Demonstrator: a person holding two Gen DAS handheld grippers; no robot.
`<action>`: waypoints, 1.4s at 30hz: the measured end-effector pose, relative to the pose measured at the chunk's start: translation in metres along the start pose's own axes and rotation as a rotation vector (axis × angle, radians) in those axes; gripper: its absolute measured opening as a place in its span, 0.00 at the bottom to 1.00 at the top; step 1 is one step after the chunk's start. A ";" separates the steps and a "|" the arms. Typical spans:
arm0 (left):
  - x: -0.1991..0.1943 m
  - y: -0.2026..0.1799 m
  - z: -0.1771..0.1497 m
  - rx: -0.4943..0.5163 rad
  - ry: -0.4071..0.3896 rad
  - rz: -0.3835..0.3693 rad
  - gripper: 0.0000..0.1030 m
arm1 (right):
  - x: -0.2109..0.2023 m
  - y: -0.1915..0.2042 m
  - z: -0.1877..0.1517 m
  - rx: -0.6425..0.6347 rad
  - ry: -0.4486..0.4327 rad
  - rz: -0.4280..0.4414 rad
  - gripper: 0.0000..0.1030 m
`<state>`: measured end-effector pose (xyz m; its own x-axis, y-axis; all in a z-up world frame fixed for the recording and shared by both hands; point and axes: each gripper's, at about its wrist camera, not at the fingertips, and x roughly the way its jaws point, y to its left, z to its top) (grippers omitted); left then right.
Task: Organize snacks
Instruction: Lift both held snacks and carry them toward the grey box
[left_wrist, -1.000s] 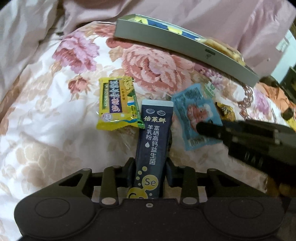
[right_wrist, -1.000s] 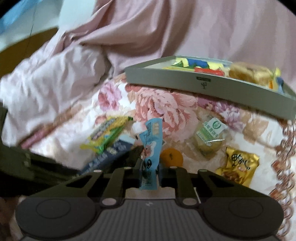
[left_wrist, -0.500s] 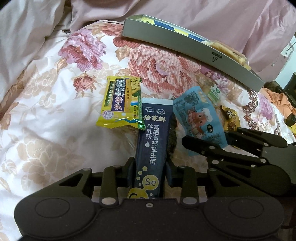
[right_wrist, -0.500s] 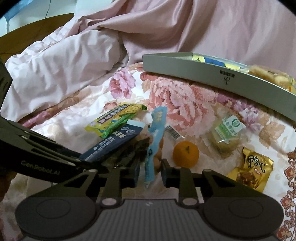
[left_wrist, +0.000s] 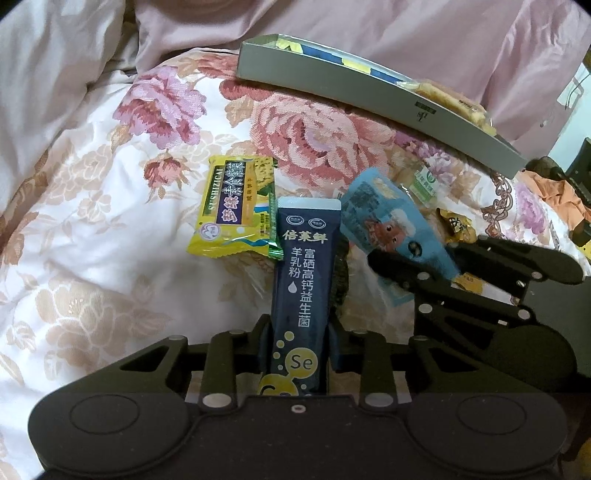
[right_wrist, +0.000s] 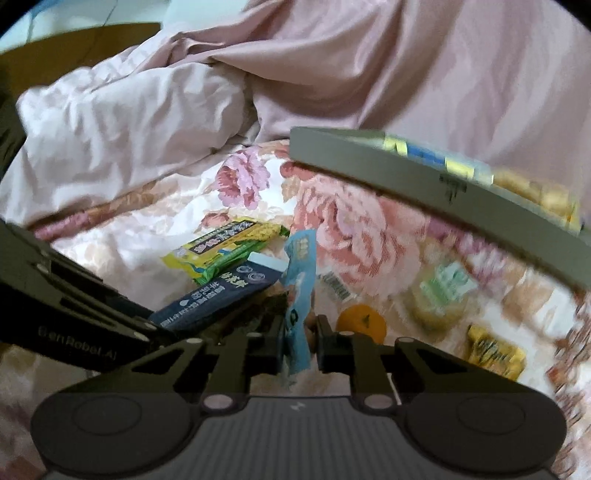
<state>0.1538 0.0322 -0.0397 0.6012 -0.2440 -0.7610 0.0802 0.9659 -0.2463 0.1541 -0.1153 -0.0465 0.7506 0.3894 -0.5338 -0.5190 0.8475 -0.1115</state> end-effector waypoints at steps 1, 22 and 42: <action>0.000 0.000 0.000 -0.001 -0.002 -0.003 0.30 | -0.003 0.004 0.001 -0.041 -0.020 -0.023 0.18; -0.011 -0.031 0.017 -0.016 -0.034 -0.019 0.29 | -0.038 0.012 0.009 -0.299 -0.210 -0.215 0.17; -0.023 -0.093 0.088 0.007 -0.232 0.041 0.29 | -0.055 -0.076 0.044 -0.189 -0.411 -0.348 0.17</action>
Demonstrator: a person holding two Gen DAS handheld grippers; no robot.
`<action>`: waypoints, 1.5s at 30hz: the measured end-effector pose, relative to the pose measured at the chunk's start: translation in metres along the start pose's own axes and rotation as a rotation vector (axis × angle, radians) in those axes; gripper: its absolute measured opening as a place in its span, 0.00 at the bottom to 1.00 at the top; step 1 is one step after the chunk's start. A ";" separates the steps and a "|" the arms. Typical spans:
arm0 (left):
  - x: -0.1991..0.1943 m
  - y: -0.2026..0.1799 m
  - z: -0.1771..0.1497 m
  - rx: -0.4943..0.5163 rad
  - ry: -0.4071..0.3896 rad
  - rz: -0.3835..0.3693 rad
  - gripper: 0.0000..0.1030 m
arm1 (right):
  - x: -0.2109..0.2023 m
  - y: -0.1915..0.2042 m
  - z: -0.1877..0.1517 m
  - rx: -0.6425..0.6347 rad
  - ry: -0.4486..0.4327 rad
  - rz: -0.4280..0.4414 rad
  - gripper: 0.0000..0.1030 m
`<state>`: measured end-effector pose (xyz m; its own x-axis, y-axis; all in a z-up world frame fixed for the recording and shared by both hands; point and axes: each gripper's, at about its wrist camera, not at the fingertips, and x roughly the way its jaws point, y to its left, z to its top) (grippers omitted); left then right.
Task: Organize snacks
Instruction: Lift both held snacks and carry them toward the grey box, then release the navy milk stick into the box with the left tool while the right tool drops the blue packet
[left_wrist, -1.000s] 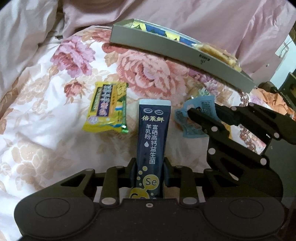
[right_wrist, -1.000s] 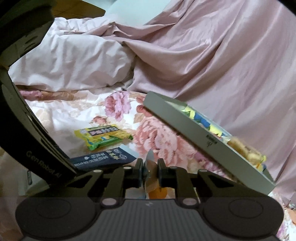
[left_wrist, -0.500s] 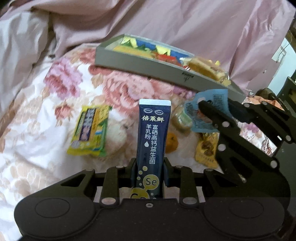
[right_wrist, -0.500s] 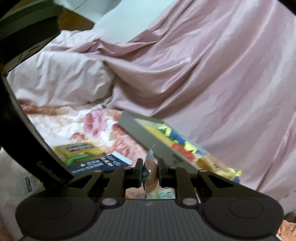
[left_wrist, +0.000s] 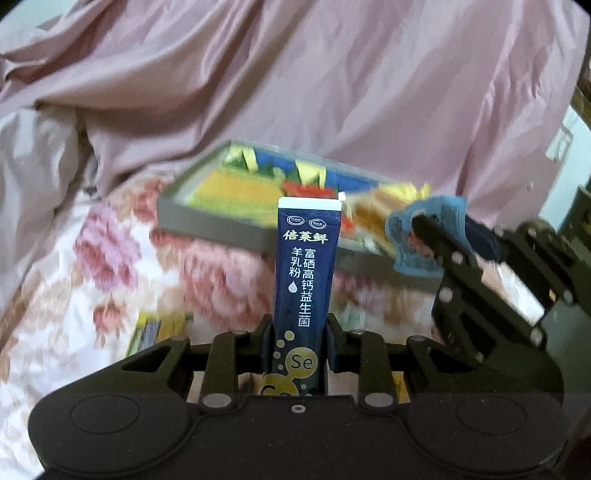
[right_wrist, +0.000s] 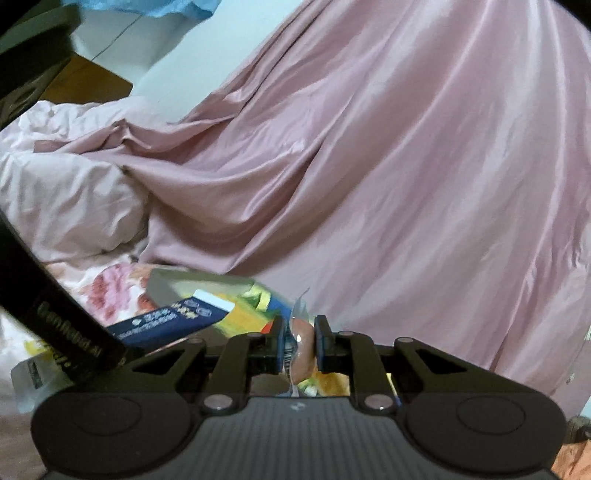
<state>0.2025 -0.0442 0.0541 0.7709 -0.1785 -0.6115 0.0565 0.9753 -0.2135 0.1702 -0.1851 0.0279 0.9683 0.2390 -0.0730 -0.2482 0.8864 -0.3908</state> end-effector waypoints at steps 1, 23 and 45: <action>0.002 -0.001 0.006 -0.004 -0.019 0.007 0.29 | 0.003 -0.001 0.000 -0.010 -0.024 -0.006 0.17; 0.111 -0.032 0.097 -0.064 -0.176 0.077 0.29 | 0.067 -0.028 -0.033 0.111 -0.110 0.004 0.18; 0.142 -0.039 0.093 -0.126 -0.137 0.119 0.58 | 0.088 -0.052 -0.031 0.262 -0.016 -0.015 0.36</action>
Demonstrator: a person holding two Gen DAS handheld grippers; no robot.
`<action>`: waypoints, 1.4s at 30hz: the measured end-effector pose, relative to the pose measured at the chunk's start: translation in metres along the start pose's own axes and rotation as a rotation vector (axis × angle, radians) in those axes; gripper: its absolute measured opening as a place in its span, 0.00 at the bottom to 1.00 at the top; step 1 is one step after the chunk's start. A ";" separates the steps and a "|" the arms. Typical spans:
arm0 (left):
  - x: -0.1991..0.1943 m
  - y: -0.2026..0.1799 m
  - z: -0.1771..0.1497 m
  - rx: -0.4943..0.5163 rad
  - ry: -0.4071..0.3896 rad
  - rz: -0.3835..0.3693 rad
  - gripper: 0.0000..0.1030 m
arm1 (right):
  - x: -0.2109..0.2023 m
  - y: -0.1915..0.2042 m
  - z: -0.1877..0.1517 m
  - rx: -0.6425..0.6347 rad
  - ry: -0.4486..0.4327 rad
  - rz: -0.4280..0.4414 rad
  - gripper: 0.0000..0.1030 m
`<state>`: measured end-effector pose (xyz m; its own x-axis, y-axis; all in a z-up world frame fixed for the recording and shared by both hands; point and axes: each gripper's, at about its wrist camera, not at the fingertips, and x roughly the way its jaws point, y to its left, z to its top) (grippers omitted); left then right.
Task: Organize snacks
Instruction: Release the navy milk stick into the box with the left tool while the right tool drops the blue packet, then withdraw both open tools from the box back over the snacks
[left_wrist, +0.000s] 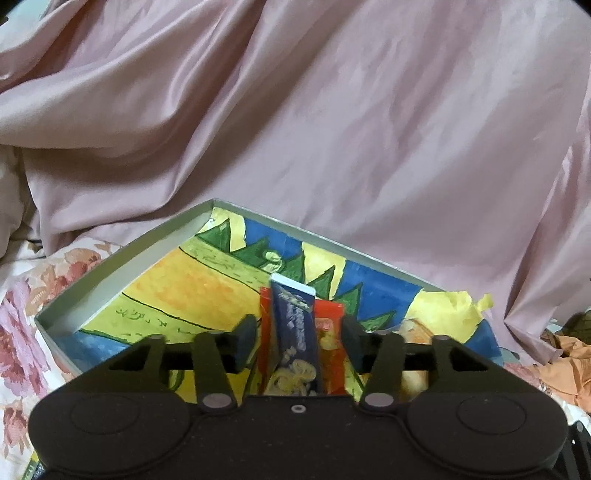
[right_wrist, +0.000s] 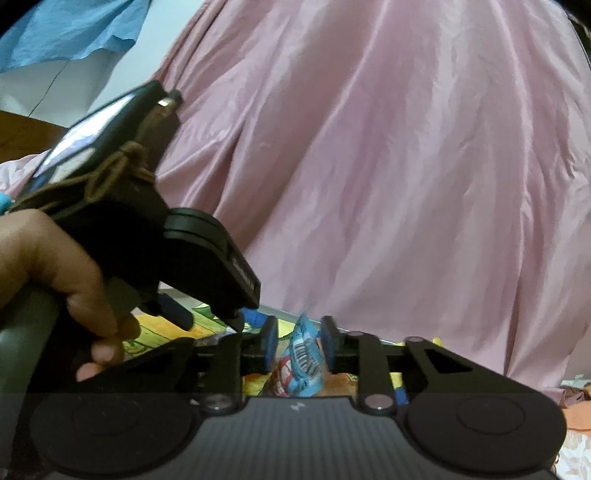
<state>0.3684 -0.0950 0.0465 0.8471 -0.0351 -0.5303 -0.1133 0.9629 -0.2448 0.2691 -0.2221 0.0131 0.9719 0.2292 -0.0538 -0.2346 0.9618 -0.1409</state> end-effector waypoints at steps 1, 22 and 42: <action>-0.002 0.000 0.000 0.003 -0.005 -0.001 0.61 | -0.001 0.000 -0.001 0.003 0.002 -0.002 0.43; -0.082 0.028 -0.009 0.050 -0.144 0.033 0.99 | -0.047 0.007 0.003 -0.008 -0.065 -0.042 1.00; -0.169 0.077 -0.064 0.071 -0.143 0.055 0.99 | -0.125 0.011 0.016 0.106 0.035 -0.033 1.00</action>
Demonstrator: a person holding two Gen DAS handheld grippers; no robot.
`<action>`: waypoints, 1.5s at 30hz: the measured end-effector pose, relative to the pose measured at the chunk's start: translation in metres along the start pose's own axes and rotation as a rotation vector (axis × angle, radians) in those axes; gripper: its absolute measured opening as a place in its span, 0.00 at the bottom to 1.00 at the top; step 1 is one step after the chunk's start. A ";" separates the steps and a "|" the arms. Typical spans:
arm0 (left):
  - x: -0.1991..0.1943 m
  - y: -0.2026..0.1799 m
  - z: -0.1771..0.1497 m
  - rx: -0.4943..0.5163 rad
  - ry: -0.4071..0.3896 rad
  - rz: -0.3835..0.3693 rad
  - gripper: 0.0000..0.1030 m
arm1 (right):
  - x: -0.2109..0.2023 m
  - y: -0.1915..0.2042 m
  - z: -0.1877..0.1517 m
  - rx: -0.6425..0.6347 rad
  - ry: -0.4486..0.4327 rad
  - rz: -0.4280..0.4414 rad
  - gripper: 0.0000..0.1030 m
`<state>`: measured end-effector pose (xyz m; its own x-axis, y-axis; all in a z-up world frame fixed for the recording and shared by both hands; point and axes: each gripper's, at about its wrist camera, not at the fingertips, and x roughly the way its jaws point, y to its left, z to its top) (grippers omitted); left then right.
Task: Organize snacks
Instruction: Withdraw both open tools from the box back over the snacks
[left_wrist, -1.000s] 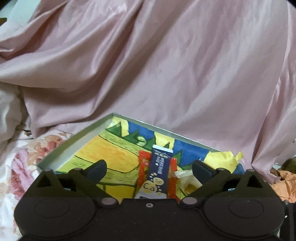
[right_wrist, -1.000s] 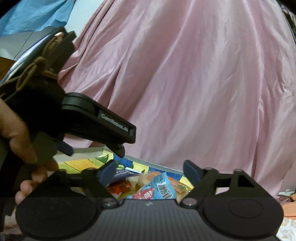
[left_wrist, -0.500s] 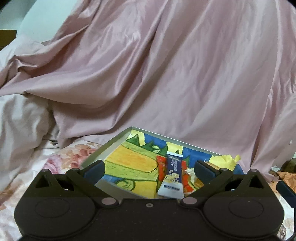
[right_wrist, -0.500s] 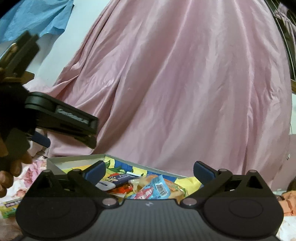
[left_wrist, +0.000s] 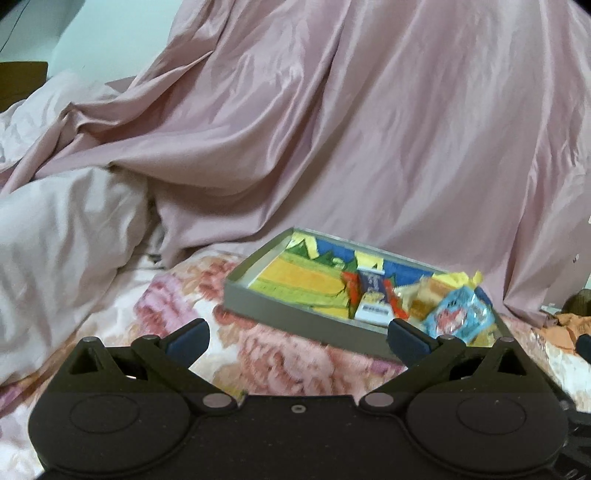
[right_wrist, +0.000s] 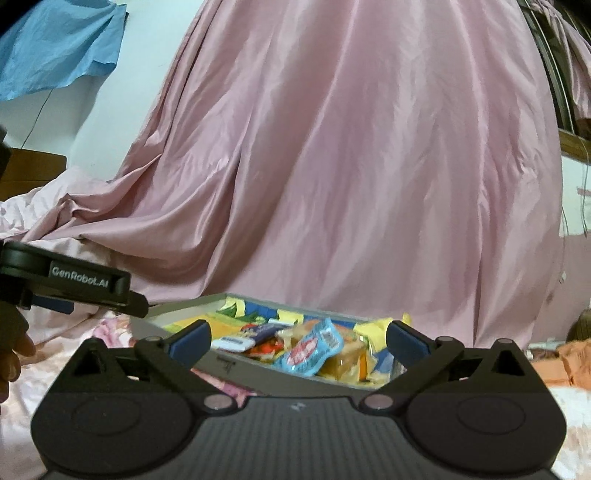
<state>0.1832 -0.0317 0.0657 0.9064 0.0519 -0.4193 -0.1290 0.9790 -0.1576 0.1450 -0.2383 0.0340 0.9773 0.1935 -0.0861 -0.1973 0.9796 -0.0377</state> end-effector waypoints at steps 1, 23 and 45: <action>-0.004 0.004 -0.004 0.000 0.006 0.001 0.99 | -0.005 0.000 -0.001 0.011 0.007 0.001 1.00; -0.046 0.045 -0.080 0.042 0.176 0.006 0.99 | -0.050 0.012 -0.037 0.210 0.408 0.025 1.00; -0.023 0.042 -0.117 0.160 0.312 0.011 0.99 | -0.013 0.032 -0.066 0.161 0.706 0.055 1.00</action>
<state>0.1099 -0.0150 -0.0357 0.7356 0.0243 -0.6770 -0.0510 0.9985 -0.0196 0.1211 -0.2131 -0.0321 0.6725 0.2150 -0.7082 -0.1779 0.9758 0.1273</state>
